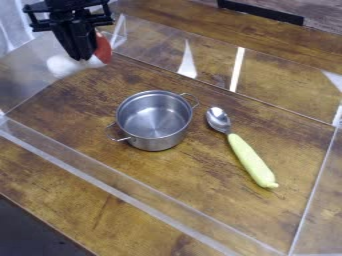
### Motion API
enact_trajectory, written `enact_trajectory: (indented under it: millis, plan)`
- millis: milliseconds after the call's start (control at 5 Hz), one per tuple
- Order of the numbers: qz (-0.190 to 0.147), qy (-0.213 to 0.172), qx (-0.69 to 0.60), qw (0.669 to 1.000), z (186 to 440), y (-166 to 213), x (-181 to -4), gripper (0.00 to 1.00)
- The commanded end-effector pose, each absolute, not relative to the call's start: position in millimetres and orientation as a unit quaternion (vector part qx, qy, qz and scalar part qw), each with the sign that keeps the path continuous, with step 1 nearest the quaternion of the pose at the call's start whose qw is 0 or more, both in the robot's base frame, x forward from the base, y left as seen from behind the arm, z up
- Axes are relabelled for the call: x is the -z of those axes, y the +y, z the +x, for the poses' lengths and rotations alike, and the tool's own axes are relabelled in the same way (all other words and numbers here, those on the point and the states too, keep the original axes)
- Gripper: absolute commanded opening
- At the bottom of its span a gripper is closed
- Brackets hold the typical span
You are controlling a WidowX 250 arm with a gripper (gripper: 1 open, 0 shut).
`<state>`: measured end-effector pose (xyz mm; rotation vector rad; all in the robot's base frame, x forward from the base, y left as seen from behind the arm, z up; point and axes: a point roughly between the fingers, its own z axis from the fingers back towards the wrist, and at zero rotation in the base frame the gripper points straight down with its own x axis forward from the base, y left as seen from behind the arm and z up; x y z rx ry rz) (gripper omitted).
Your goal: Remove the mushroom from the silver pot and put it on the table
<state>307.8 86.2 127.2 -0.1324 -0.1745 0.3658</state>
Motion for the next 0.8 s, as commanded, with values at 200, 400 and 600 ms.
enact_trajectory:
  millis: [200,400,600]
  plan:
    - [-0.061,-0.111,-0.246,0.961,309.7,101.9,-143.0,0.0]
    - [-0.061,-0.108,-0.288,0.949,307.5,120.5,-129.9,0.0]
    - [-0.062,-0.106,-0.329,0.936,306.4,135.8,-119.0,0.0]
